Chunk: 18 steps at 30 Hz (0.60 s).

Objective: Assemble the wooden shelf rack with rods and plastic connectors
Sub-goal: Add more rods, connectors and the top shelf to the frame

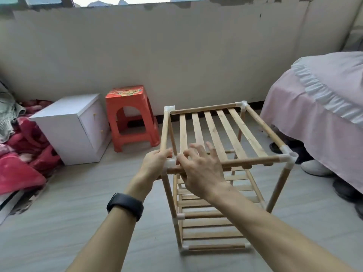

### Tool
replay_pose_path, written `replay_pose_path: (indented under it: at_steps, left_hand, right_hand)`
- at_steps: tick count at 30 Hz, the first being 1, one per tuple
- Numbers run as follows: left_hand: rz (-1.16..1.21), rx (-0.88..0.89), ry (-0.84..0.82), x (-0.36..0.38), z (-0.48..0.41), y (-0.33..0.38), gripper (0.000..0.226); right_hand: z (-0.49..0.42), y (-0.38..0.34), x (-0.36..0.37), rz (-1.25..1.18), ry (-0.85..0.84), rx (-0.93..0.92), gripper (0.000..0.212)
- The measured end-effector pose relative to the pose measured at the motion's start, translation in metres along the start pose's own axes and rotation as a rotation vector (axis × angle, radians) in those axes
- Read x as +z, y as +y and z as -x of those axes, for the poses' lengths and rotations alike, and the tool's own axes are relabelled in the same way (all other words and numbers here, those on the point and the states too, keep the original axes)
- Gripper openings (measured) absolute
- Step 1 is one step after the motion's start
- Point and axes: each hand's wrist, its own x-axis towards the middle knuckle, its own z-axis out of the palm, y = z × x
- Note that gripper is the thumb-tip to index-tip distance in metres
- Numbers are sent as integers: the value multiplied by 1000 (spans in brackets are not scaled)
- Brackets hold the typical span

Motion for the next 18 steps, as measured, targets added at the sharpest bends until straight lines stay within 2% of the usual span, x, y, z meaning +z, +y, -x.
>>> replay_pose_path:
  at_steps: [3, 7, 13, 18]
  left_hand:
    - [-1, 29, 5, -5, -2, 2, 22]
    - [-36, 26, -90, -11, -5, 3, 23]
    - [-51, 24, -208, -8, -5, 7, 8]
    - [-112, 28, -317, -7, -2, 6, 12]
  right_hand:
    - [-2, 3, 1, -9, 36, 0, 21]
    - [2, 15, 3, 7, 51, -20, 23]
    - [-1, 29, 2, -7, 2, 31, 23]
    - [-5, 31, 1, 20, -23, 48, 25]
